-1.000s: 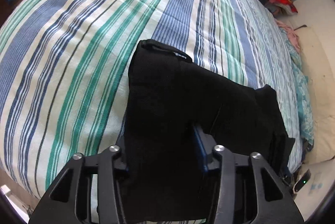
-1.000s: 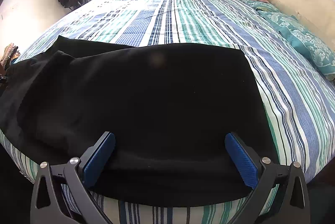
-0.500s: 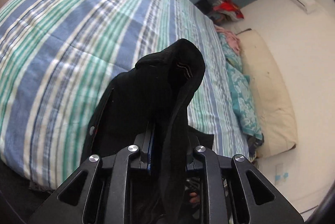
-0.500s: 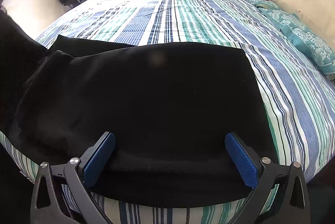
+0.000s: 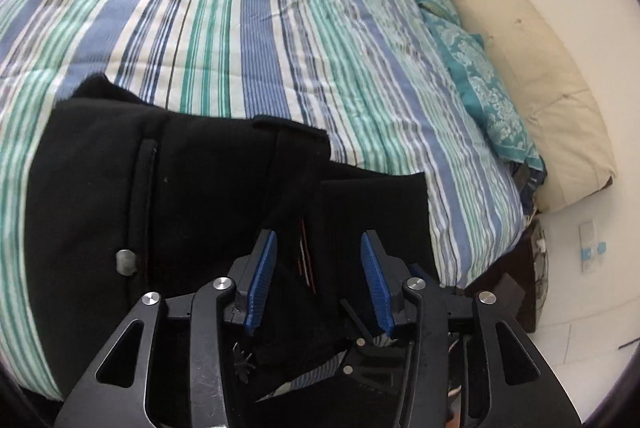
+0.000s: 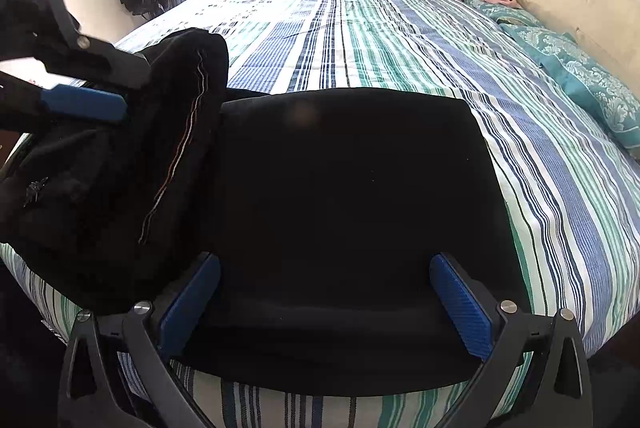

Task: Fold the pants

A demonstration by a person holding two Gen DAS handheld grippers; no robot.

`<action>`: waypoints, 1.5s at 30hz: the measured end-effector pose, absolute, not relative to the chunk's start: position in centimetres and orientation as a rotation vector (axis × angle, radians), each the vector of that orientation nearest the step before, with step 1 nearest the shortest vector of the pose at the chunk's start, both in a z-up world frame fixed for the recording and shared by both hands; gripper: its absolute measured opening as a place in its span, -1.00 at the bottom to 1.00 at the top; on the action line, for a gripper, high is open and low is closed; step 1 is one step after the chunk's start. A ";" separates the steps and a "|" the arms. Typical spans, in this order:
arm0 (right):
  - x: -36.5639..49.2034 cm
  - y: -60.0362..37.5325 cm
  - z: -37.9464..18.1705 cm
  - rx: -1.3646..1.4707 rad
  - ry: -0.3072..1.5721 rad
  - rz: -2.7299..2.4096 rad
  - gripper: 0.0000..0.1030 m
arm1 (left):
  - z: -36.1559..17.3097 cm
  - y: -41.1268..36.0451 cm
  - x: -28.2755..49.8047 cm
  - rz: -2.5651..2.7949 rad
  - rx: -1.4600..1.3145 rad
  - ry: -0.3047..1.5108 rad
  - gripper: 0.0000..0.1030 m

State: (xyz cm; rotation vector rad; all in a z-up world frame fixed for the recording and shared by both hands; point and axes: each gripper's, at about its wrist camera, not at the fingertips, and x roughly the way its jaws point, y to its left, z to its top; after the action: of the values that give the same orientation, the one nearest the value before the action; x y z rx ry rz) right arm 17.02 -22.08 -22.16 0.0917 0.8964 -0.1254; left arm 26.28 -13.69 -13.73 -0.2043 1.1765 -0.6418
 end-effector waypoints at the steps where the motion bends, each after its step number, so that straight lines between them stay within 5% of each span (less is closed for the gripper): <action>1: 17.0 -22.2 -22.1 0.094 0.901 -0.111 1.00 | -12.1 -12.5 25.7 -0.648 -0.195 1.123 0.16; 6: 16.2 -24.1 -20.1 0.196 0.851 -0.073 1.00 | -8.1 -5.0 24.8 -0.487 -0.158 0.884 0.55; 12: 14.2 -25.7 -16.6 0.468 0.621 0.187 1.00 | -14.3 4.6 25.1 -0.154 -0.302 0.913 0.52; 18: 19.4 -24.7 -17.9 0.868 0.779 0.639 0.43 | -20.1 8.0 23.4 -0.018 -0.348 0.986 0.38; 27: 27.9 -22.1 -21.1 0.714 1.172 0.617 0.28 | -19.4 10.5 24.1 -0.004 -0.430 0.927 0.36; 43: 28.5 -19.5 -24.1 0.933 1.220 0.811 0.32 | -20.3 9.1 24.4 -0.010 -0.371 0.970 0.36; 44: 28.3 -19.2 -24.2 0.941 1.207 0.828 0.28 | -20.3 9.3 24.4 -0.007 -0.378 0.970 0.36; 45: 28.2 -19.0 -24.1 0.930 1.189 0.829 0.03 | -20.4 9.5 24.4 -0.003 -0.387 0.971 0.37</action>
State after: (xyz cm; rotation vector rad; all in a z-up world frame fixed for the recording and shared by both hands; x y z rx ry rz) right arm 28.18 -19.02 -24.11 0.9305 1.1887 0.8286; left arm 24.36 9.49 -20.36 -0.3872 0.9713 -0.0026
